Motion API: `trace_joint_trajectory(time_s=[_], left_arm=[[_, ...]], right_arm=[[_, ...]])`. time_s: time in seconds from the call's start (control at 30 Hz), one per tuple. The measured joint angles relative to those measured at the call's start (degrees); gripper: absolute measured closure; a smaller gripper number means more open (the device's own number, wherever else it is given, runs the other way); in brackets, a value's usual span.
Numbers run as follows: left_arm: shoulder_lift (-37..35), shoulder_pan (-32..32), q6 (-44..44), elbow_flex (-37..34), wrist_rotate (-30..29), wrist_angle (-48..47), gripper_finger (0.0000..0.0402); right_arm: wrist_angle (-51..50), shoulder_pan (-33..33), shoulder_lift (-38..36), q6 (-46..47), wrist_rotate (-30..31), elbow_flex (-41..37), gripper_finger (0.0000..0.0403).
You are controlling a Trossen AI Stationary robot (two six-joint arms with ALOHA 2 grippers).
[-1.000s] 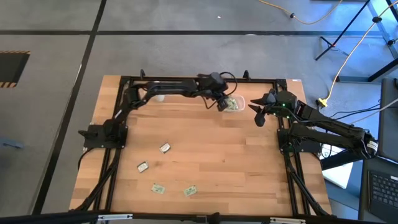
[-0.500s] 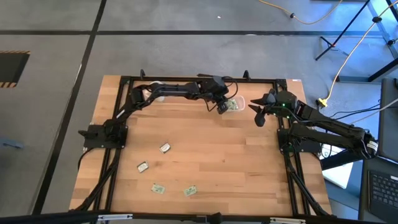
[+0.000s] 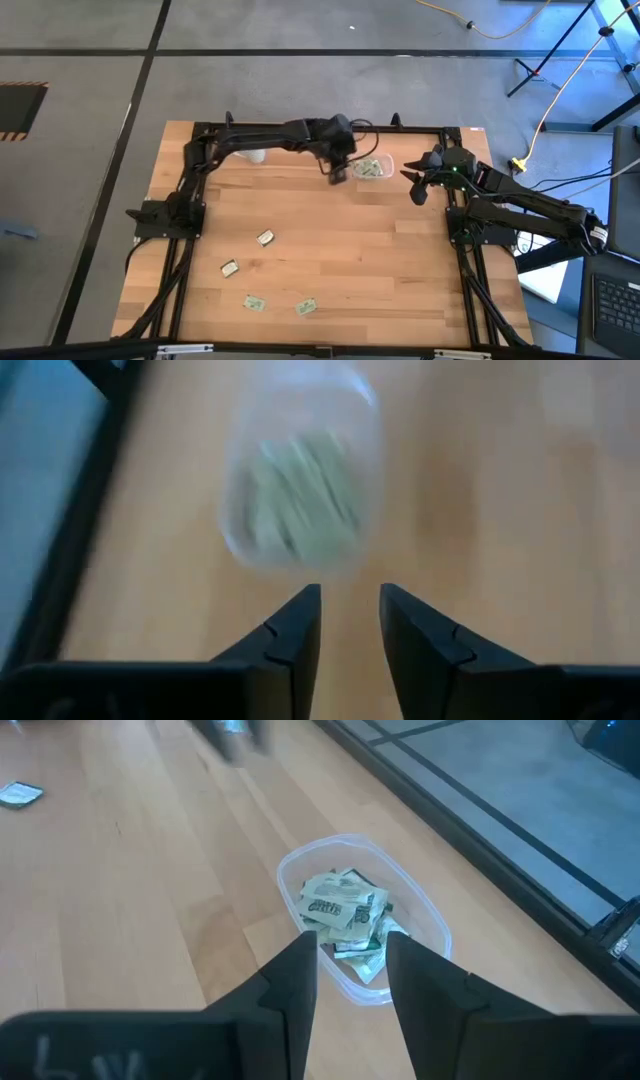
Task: Pick and place items into bin
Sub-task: Put the truvia packet into the transparent bin
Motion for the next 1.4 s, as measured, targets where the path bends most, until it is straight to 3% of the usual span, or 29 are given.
trace_joint_trajectory(time_s=[0.2,0.33,0.5,0.63,0.87,1.03,1.4], left_arm=[[-5.4,-3.6,-1.9,0.0,-0.4,-28.6,0.0312],[-7.5,-7.8,-8.3,-3.6,-2.4,-35.5,0.0319],[-11.2,-13.7,-15.4,-14.1,-2.7,-33.2,0.0318],[-14.5,-18.5,-23.7,-24.2,-3.6,-26.0,0.0313],[-18.3,-25.2,-43.2,-36.2,-4.1,-21.6,0.0313],[-18.9,-27.8,-52.6,-40.0,-7.5,-20.2,0.031],[-18.9,-28.4,-58.9,-44.9,-7.0,-13.1,0.0313]], right_arm=[[-0.9,0.0,0.0,0.1,0.0,0.0,0.0276],[-2.3,0.0,0.0,0.2,0.0,0.0,0.0276],[-2.3,0.0,0.0,0.2,0.0,0.0,0.0276],[-2.3,0.0,0.0,0.2,0.0,0.0,0.0276],[-2.1,0.0,0.0,0.3,0.0,0.0,0.0276],[-1.8,0.0,0.0,1.6,0.0,0.0,0.0276],[-1.8,0.0,0.0,1.6,0.0,0.0,0.0276]])
